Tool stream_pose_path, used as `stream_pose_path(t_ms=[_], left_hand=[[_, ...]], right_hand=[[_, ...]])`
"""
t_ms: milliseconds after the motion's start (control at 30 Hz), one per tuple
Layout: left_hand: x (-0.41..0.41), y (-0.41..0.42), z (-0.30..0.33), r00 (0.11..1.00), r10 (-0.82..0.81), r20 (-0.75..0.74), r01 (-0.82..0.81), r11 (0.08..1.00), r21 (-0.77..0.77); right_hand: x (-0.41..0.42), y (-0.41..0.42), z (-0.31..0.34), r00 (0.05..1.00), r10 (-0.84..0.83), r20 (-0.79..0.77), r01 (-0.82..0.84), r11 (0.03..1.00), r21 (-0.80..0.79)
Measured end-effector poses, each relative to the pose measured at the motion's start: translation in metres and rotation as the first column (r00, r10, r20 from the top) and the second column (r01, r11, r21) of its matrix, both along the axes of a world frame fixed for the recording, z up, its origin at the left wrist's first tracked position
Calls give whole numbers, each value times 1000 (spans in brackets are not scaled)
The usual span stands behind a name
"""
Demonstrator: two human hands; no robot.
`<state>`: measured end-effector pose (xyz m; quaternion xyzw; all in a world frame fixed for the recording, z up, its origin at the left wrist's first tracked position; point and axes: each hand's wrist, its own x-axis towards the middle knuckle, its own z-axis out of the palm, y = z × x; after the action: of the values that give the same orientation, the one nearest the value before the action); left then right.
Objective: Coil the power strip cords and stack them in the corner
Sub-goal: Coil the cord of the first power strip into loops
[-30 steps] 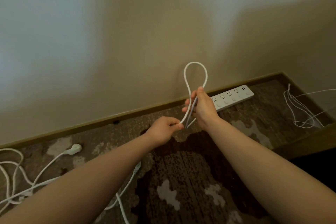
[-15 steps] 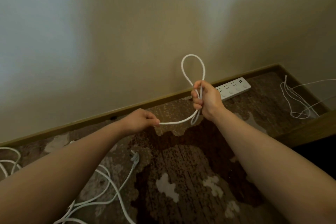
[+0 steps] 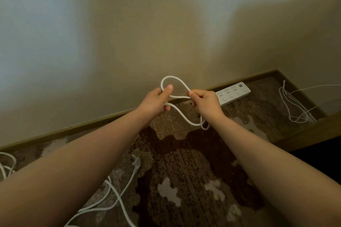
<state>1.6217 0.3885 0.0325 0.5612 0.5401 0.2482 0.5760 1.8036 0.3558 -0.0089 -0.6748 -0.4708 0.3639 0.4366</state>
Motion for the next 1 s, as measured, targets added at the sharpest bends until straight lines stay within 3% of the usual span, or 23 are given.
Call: stream_pose_path(t_ms=[167,200,267,333,400,567,667,767,833,1000], left_hand=[[-2,8,9,987,126,-100,-118,989,86],[-2,9,9,982,157,-101,-148,985,94],[2,13,11,974,223,-41,-219,971,100],[9,17,13,967,254,22,-255,961,110],[17,18,12,979,200,37,-203,966,159],[16,13,-11,957,81,-279,60,884,463],[19,5,-20,938,83,-338,123,830,544],[24,-3,-23,936,20,-353,171,849,501],[20,-6,-23,924,-108,-368,267,870,415],[-6,-6,-23,801,-444,-402,537,829,155]], right_hand=[[-7,2,7,997,46,65,-41,996,-80],[-6,1,10,998,62,1,-61,992,-108],[-5,-5,13,954,83,-287,-129,981,-145],[-4,-13,14,794,72,-603,-199,969,-146],[-2,-19,12,669,30,-742,-199,970,-140],[12,-15,13,738,-74,-671,-146,953,-267],[18,-12,9,822,-138,-552,-114,911,-397],[23,-6,4,861,-216,-460,28,924,-381],[29,0,4,892,-262,-370,136,933,-332],[44,20,11,903,-309,-300,260,947,-191]])
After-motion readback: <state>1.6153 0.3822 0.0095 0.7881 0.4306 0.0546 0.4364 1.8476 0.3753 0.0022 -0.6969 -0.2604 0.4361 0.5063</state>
